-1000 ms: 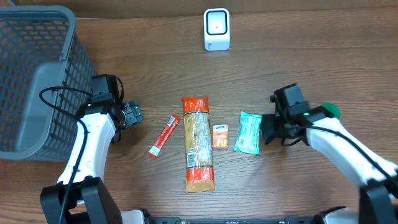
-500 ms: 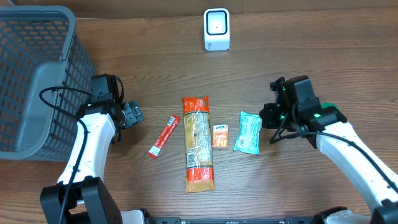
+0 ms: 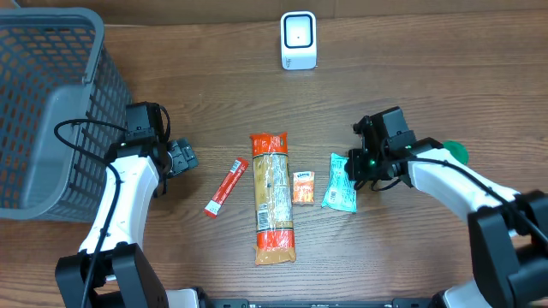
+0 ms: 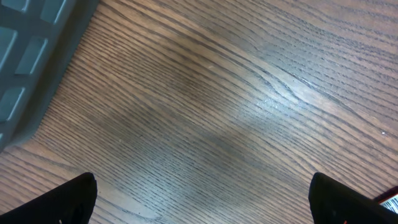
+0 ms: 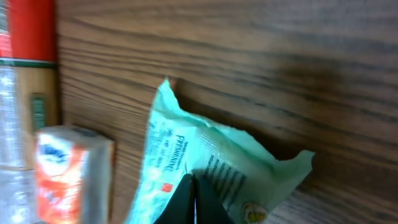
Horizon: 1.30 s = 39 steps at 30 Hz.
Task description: Scan the item barcode
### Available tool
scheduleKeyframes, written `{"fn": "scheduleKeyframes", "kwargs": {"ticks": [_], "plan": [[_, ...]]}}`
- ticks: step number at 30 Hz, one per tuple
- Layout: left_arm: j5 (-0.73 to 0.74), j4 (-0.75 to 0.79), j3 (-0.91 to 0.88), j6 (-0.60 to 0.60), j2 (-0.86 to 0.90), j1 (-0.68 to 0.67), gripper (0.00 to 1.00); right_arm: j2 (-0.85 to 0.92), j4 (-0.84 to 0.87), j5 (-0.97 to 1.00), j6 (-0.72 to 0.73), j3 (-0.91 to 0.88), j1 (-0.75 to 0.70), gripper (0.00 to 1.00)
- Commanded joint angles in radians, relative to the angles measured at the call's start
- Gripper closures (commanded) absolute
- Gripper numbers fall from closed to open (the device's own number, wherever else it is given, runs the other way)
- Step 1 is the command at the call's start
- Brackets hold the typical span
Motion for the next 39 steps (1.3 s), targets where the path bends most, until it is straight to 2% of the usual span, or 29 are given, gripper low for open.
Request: {"fn": "scheduleKeyframes", "kwargs": {"ticks": [1,6,10,17,22,27,39], "plan": [[0.007,0.003,0.019,0.009,-0.004,-0.003,0.0,0.037,-0.035,0.102,-0.018,0.017,0.005,0.96],[0.007,0.003,0.019,0.009,-0.004,-0.003,0.0,0.033,-0.144,0.245,-0.006,0.018,-0.003,0.96],[0.007,0.003,0.019,0.009,-0.004,-0.003,0.0,0.01,-0.22,0.253,0.064,0.019,-0.027,0.96],[0.007,0.003,0.019,0.009,-0.004,-0.003,0.0,-0.13,-0.284,0.236,0.058,0.043,-0.046,0.96],[0.007,0.003,0.019,0.009,-0.004,-0.003,0.0,-0.22,-0.339,0.142,0.058,0.074,-0.051,0.96],[0.007,0.003,0.019,0.009,-0.004,-0.003,0.0,-0.23,-0.351,-0.033,0.058,0.062,-0.058,0.96],[0.007,0.003,0.019,0.009,-0.004,-0.003,0.0,-0.226,-0.163,-0.283,0.058,-0.119,-0.105,0.96]]}}
